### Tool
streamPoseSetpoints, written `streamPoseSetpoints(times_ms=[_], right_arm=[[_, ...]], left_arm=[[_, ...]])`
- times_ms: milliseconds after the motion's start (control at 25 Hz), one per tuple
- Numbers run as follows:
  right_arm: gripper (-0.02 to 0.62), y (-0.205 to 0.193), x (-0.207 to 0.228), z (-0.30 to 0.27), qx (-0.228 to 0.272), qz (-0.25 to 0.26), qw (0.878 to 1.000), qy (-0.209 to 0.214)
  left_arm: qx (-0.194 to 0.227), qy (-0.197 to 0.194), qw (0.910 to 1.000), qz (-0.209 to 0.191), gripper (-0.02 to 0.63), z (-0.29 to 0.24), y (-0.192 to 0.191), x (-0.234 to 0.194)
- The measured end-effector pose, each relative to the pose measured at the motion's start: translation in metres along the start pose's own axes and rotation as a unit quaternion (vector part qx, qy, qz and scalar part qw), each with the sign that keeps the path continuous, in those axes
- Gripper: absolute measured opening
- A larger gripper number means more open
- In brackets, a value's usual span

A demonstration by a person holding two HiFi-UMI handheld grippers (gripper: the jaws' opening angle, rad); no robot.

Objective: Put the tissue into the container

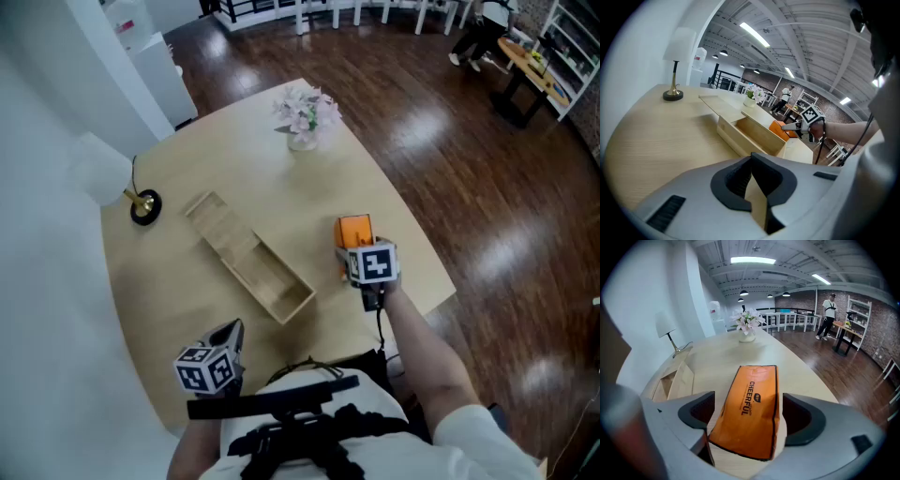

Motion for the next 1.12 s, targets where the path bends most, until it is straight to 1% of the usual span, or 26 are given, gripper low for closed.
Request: streamPoseSetpoints(times_ms=[160, 320, 480, 560, 640, 760, 840, 1000, 1120], right_arm=[[0.449, 0.001, 0.002, -0.010, -0.011, 0.000, 1.000, -0.015], [0.448, -0.009, -0.003, -0.021, -0.041, -0.008, 0.999, -0.007], [0.448, -0.012, -0.004, -0.027, -0.048, -0.010, 0.999, 0.001], [0.448, -0.008, -0.001, -0.027, -0.039, -0.003, 0.999, -0.003], [0.444, -0.004, 0.005, -0.024, -0.024, 0.008, 1.000, -0.015], [0.396, -0.004, 0.007, -0.018, -0.013, 0.014, 1.000, -0.017], [0.381, -0.003, 0.005, -0.013, -0.005, 0.022, 1.000, -0.018], [0.374, 0.003, 0.003, 0.001, 0.014, 0.030, 0.999, -0.009], [0.374, 0.010, -0.007, 0.014, 0.027, 0.036, 0.999, 0.011]], left_arm=[[0.007, -0.007, 0.9999, -0.004, -0.005, -0.009, 0.011, 0.004], [0.007, -0.016, 0.9998, -0.008, -0.005, -0.016, 0.016, 0.006], [0.007, -0.023, 0.9997, -0.009, -0.005, -0.021, 0.019, 0.007], [0.005, -0.025, 0.9997, -0.007, -0.005, -0.022, 0.020, 0.007], [0.004, -0.026, 0.9996, -0.006, -0.005, -0.022, 0.019, 0.009], [0.007, -0.029, 0.9995, -0.008, -0.005, -0.022, 0.019, 0.010], [0.008, -0.030, 0.9995, -0.011, -0.005, -0.021, 0.020, 0.010], [0.011, -0.030, 0.9994, -0.009, -0.005, -0.020, 0.021, 0.008], [0.014, -0.030, 0.9994, -0.006, -0.005, -0.020, 0.020, 0.008]])
Point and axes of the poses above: the fingertips, and each gripper's own axes: z backward along the fingers, x to its right, y out of its top, the point moved 10 cm from there along z, backward along the fingers, and after that the axes turned 11 degrees about -z, right-handed, at the moved point
